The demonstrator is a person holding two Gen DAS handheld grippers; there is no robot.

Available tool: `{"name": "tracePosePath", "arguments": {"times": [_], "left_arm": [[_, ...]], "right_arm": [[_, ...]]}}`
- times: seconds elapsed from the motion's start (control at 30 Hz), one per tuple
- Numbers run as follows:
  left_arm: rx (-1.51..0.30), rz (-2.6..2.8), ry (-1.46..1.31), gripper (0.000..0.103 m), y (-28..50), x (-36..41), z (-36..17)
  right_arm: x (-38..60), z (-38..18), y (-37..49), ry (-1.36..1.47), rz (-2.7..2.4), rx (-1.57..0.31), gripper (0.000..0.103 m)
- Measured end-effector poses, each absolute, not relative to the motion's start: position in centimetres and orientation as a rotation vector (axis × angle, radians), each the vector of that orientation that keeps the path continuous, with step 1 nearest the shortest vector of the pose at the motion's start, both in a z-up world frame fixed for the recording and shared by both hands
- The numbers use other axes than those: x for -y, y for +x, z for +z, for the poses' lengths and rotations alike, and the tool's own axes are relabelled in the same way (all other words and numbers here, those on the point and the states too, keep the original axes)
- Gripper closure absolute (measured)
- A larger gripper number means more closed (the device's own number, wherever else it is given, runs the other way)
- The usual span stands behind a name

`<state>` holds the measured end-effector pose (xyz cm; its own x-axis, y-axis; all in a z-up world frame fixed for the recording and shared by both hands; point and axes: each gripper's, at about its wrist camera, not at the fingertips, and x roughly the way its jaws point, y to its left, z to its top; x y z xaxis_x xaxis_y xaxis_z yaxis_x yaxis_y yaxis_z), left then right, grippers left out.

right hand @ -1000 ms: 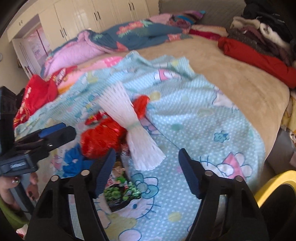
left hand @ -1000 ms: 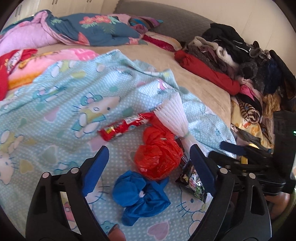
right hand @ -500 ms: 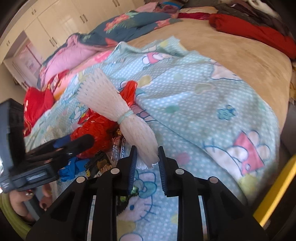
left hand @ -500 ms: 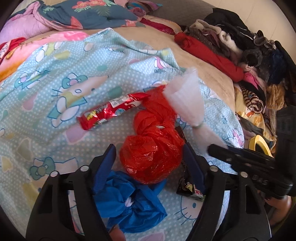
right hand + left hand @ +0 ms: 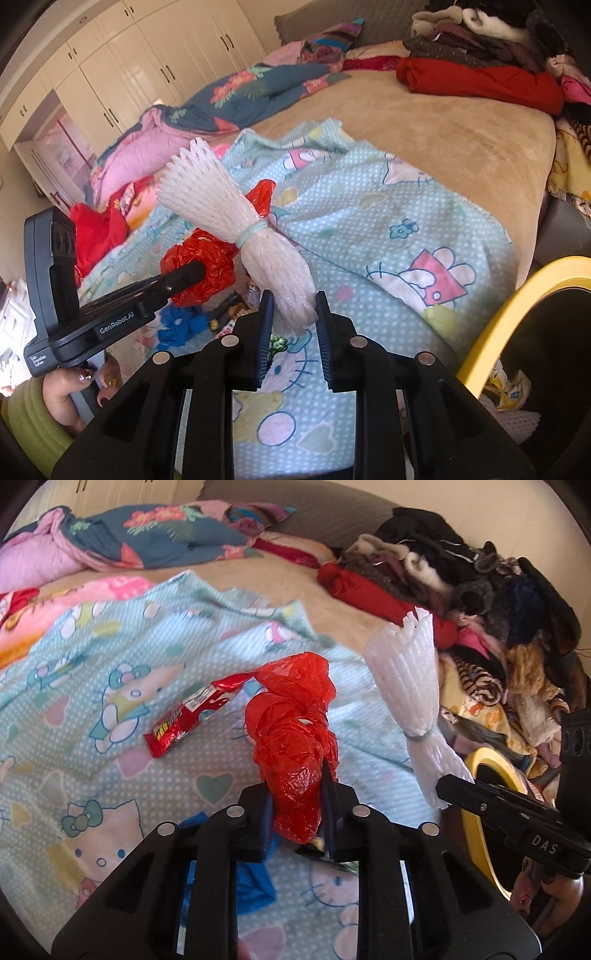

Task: Collect trash
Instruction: 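Carry the red bag and mesh bundle in both tools over the bin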

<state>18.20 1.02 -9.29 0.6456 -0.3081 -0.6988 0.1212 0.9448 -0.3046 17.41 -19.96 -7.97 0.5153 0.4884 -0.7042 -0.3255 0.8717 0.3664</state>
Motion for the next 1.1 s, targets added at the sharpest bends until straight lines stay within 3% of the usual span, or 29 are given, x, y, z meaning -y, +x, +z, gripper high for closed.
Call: {"name": "tracePosePath", "arguments": {"times": [1.1], "left_arm": [[-0.651, -0.366, -0.173, 0.088, 13.2, 5.0, -1.3]], "right_arm": [[26.4, -1.3, 10.8, 0.236, 0.438, -0.71, 0.081]]}}
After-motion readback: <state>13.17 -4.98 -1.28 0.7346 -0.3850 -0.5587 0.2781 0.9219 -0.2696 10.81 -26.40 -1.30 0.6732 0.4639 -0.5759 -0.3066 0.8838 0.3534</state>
